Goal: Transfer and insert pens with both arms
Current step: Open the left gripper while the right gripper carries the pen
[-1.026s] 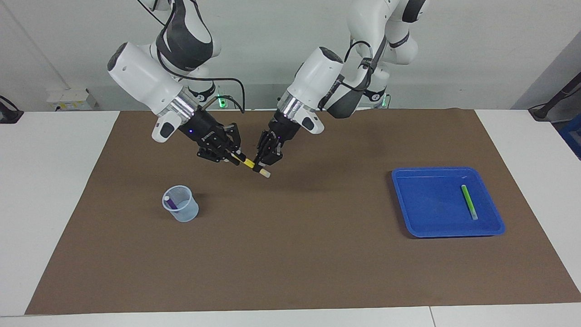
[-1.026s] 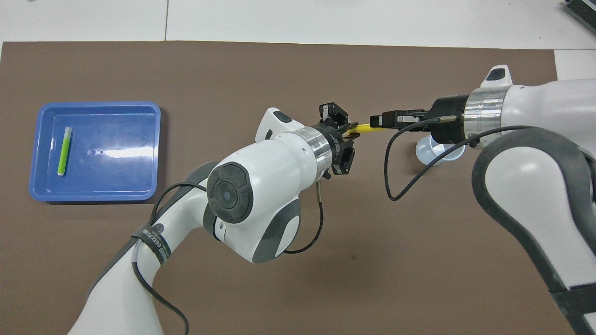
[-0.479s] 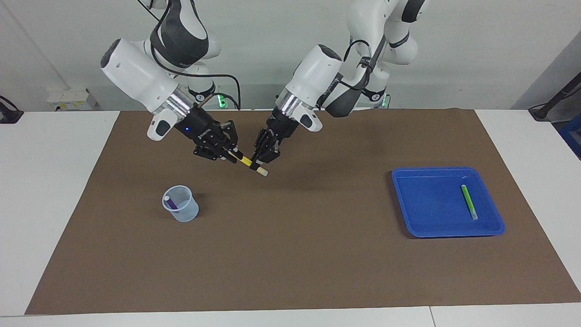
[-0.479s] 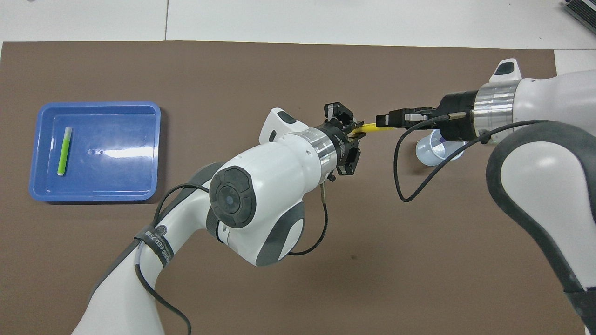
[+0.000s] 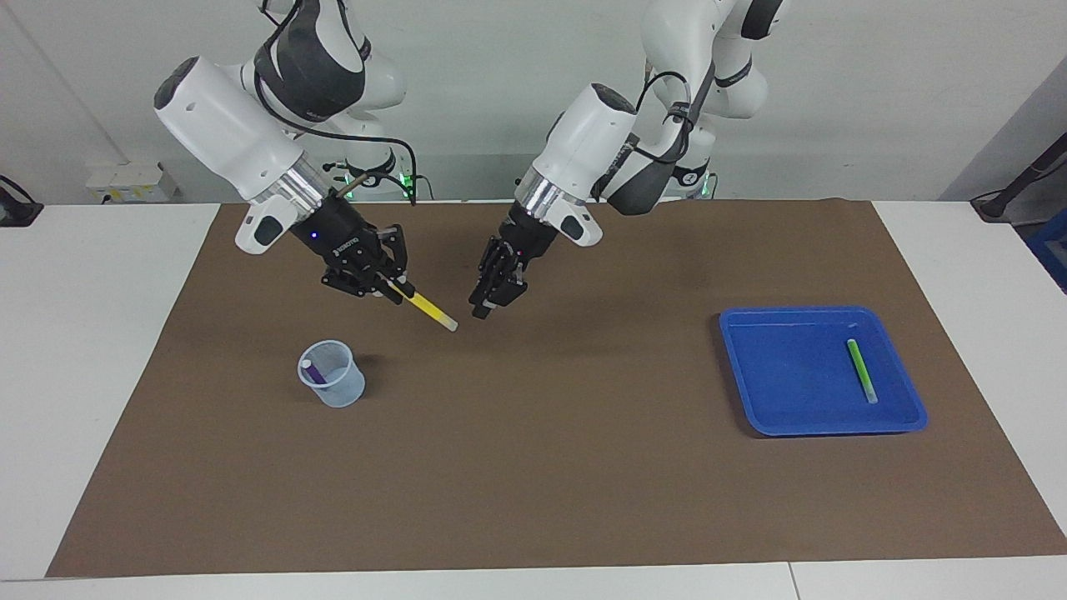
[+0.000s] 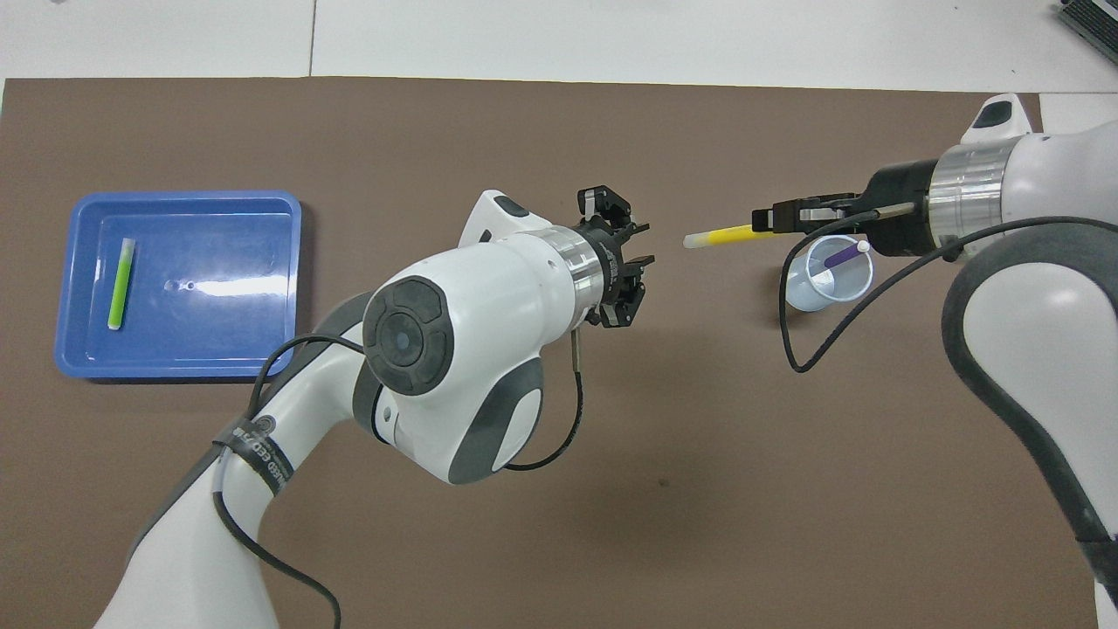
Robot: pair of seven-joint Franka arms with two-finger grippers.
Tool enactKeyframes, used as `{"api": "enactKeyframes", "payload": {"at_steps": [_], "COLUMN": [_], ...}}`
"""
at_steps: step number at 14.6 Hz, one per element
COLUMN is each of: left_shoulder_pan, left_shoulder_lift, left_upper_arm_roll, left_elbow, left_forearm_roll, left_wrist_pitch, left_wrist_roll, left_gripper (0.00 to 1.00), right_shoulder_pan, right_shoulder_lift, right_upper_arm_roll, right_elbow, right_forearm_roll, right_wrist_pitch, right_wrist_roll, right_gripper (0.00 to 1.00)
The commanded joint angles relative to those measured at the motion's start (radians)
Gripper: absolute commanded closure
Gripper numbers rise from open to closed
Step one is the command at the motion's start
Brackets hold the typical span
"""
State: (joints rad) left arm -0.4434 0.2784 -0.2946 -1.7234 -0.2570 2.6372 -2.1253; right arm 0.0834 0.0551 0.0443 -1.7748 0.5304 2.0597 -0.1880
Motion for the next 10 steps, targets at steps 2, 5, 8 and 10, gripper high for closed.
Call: {"api": "enactKeyframes", "payload": {"at_steps": [2,5,8,10], "left_shoulder_pan": [0.084,0.155,0.192,0.239], "left_shoulder_lift": [-0.05,-0.065,-0.073,-0.082], "left_upper_arm_roll": [0.003,0.002,0.002,0.002], "left_elbow": [-0.01,-0.001,-0.002,-0.002], "left_forearm_roll": [0.004,0.002,0.004,0.002], "left_wrist_pitch": [-0.181,-0.304,-0.342,-0.414], "left_wrist_roll": [0.202,0.427,0.566,0.742], "left_gripper": [0.66,0.65,0.64,0.64], "right_shoulder_pan": [-0.03,-0.046,-0.089,-0.097], "right_shoulder_lift": [0.012,0.019,0.025,0.046], "right_upper_arm_roll": [0.008,0.008,0.008,0.008], "right_elbow": [0.041,0.034,0.019,-0.003], "right_forearm_roll": [-0.188,-0.363,-0.411,-0.441], "right_wrist_pitch": [-0.069,-0.078,-0.084,-0.069], "right_wrist_roll": [-0.005,-0.014,-0.053,-0.059], "right_gripper": [1.0,1.0,1.0,1.0]}}
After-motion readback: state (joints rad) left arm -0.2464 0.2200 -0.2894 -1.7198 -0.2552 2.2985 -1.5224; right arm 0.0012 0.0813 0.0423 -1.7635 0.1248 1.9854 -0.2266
